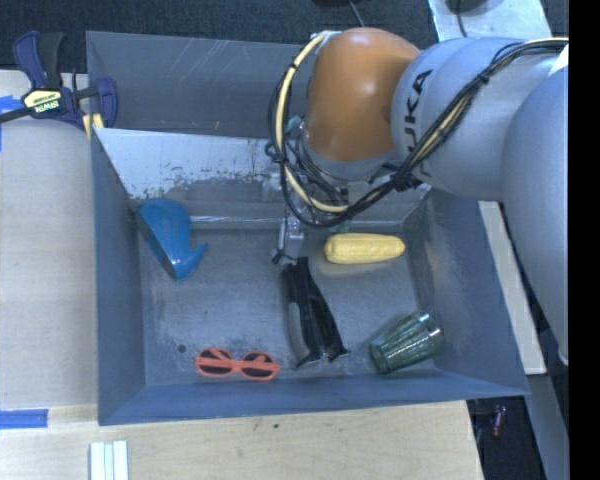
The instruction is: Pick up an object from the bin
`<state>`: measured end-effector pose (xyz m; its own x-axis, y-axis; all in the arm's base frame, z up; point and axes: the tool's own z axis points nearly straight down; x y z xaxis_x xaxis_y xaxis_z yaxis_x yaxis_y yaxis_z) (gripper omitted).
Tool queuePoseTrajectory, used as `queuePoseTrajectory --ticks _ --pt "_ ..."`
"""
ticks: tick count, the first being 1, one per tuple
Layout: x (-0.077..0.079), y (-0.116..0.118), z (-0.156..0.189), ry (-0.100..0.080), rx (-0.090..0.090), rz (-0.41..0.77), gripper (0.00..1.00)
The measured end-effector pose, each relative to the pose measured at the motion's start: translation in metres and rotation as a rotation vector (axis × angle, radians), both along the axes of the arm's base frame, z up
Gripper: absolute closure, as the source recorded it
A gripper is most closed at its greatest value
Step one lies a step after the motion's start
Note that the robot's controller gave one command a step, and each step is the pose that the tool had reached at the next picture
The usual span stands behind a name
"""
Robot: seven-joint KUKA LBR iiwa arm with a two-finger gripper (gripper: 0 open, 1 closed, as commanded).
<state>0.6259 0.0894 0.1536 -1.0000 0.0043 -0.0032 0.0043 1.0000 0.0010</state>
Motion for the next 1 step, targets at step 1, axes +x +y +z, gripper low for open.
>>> queuePoseTrajectory --ticks 1 --pt "0.0 0.0 0.0 0.0 0.0 0.0 0.0"
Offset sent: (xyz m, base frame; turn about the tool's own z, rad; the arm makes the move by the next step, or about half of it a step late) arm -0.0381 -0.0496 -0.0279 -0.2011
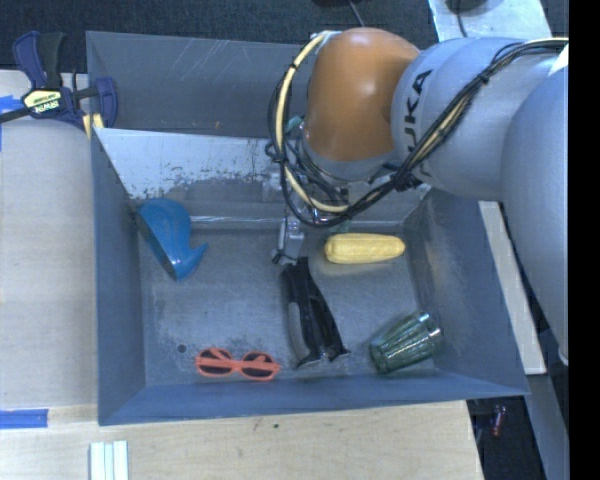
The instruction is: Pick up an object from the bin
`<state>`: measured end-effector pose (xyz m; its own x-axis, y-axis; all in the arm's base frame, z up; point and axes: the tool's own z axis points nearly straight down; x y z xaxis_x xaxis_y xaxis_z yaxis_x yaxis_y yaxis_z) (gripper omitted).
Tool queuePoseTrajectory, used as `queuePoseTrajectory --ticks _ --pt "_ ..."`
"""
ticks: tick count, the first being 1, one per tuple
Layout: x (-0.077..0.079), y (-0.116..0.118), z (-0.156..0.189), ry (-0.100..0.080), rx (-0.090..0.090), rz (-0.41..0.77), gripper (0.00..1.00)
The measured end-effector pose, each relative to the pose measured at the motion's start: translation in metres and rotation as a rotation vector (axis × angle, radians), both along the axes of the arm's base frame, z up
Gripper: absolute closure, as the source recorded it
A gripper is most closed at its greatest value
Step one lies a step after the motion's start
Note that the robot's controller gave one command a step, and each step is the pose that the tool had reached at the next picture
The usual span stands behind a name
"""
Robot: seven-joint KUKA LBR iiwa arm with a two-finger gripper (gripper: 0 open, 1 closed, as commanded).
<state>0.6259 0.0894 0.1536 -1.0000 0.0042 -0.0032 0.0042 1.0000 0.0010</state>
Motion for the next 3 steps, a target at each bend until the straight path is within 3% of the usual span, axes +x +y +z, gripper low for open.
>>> queuePoseTrajectory --ticks 1,2,3 --pt "-0.038 -0.052 -0.028 0.001 -0.003 0.197 0.0" --pt "-0.014 -0.042 -0.018 -0.006 0.0 0.096 1.0" --pt "-0.014 -0.042 -0.018 -0.005 0.0 0.096 1.0"
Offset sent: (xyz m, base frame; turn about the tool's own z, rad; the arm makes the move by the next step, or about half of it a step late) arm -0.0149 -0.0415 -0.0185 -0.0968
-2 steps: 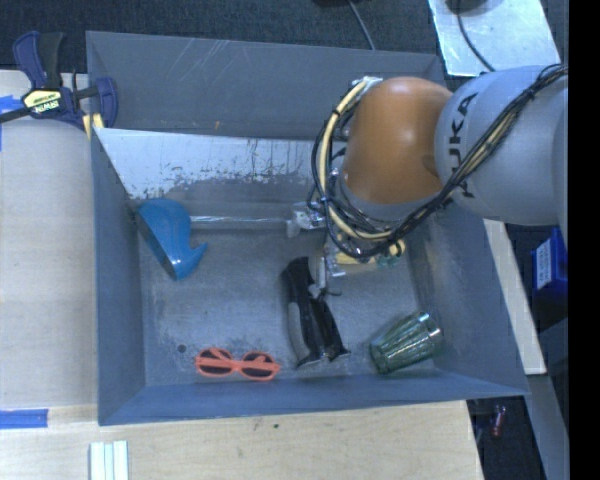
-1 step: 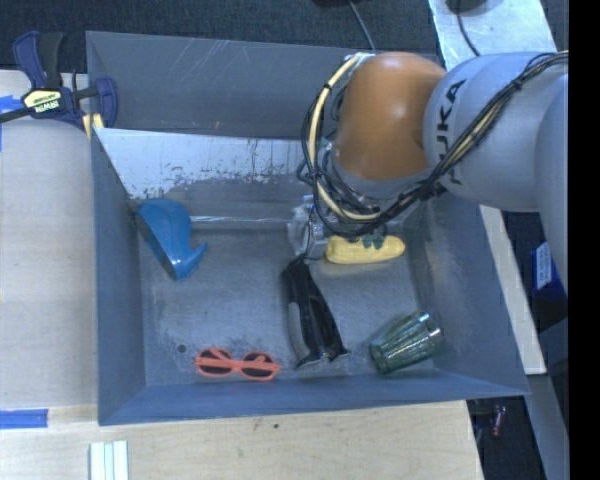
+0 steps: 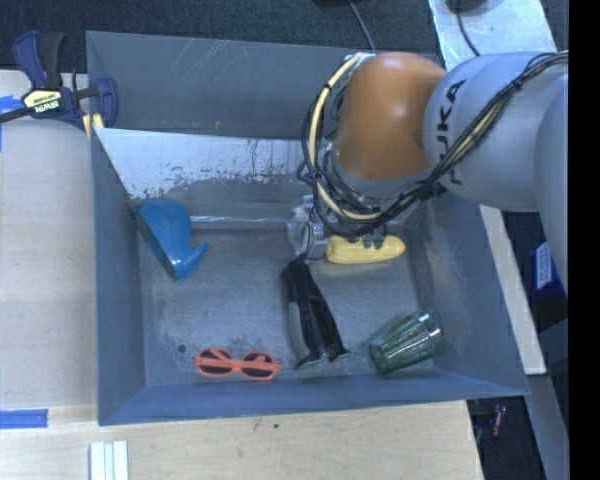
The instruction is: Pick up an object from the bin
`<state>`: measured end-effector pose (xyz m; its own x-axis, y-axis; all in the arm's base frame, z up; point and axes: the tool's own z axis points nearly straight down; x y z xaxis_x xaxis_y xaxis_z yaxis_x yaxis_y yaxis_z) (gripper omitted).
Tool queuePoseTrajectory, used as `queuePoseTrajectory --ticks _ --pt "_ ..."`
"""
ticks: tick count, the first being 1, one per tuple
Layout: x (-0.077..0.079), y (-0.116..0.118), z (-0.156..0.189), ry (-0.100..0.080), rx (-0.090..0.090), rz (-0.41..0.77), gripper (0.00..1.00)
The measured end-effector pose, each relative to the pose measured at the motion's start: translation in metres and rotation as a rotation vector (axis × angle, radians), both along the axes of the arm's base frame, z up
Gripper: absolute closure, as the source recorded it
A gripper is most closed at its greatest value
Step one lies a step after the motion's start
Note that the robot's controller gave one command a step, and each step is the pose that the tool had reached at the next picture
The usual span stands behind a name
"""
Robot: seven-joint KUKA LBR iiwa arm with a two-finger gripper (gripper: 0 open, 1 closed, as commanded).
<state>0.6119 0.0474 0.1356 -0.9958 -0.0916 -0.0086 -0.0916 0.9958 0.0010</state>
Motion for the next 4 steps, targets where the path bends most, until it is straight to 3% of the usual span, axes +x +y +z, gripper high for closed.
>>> queuePoseTrajectory --ticks 1,2,3,4 --pt "-0.063 -0.082 -0.037 0.002 -0.004 0.076 1.0" --pt "-0.015 -0.083 -0.066 -0.016 -0.002 0.244 0.0" --pt "-0.015 -0.083 -0.065 -0.017 -0.001 0.241 0.0" --pt "-0.027 -0.076 -0.061 -0.017 0.006 -0.168 0.0"
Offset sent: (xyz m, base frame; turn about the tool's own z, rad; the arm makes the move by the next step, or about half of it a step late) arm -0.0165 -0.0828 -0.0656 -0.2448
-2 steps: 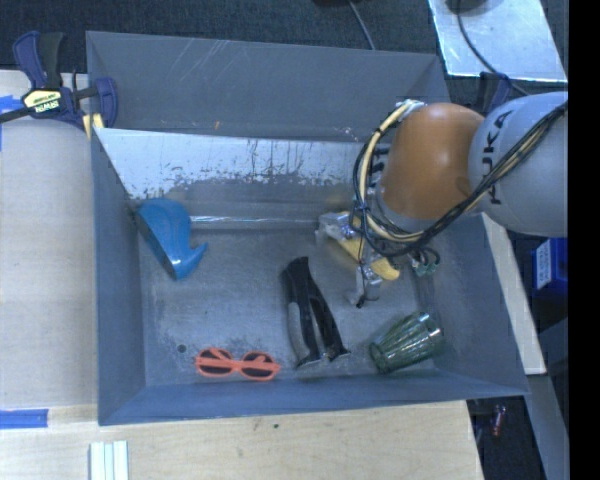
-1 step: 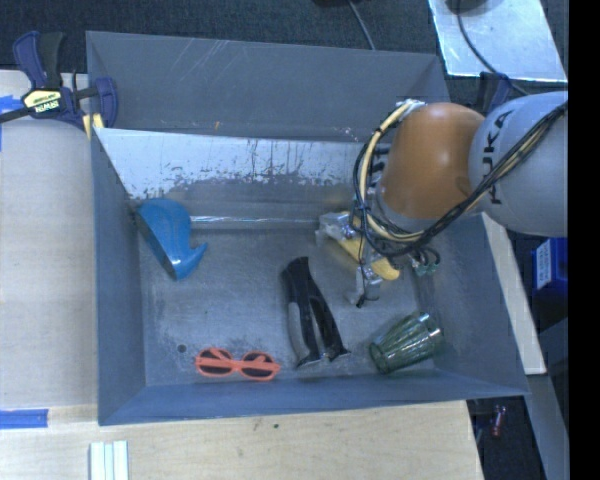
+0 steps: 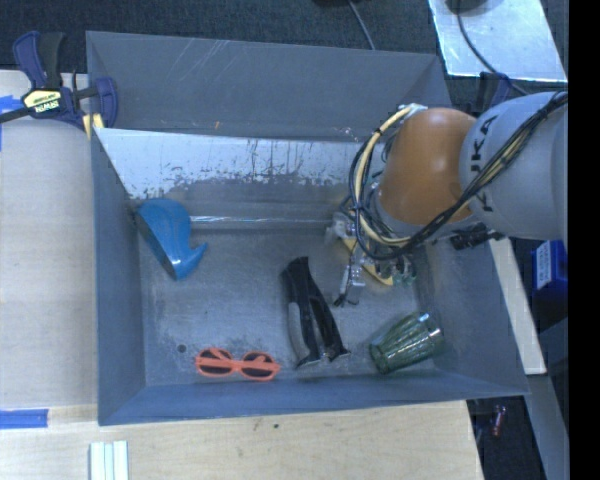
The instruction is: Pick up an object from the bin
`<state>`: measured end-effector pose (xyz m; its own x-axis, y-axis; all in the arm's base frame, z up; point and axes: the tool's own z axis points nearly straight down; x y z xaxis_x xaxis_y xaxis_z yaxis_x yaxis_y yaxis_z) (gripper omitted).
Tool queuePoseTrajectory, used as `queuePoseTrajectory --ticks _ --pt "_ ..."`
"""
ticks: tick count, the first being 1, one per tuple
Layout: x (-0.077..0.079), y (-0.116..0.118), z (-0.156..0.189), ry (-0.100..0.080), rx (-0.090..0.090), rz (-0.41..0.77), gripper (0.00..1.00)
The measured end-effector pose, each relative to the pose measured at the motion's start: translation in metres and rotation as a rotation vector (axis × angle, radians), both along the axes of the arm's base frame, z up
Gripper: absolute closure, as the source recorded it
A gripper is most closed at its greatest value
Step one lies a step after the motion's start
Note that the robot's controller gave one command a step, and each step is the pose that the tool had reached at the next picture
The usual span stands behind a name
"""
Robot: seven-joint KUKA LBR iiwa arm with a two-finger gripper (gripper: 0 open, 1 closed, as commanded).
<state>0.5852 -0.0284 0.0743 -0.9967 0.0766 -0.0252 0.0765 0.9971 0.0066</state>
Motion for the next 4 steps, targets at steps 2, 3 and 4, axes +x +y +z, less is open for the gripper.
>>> queuePoseTrajectory --ticks 2,3,4 --pt "0.002 -0.004 0.002 -0.002 -0.001 -0.028 0.0" --pt "0.025 -0.043 0.011 -0.008 -0.006 0.102 0.0" --pt "0.024 -0.042 0.011 -0.007 -0.006 0.102 0.0"
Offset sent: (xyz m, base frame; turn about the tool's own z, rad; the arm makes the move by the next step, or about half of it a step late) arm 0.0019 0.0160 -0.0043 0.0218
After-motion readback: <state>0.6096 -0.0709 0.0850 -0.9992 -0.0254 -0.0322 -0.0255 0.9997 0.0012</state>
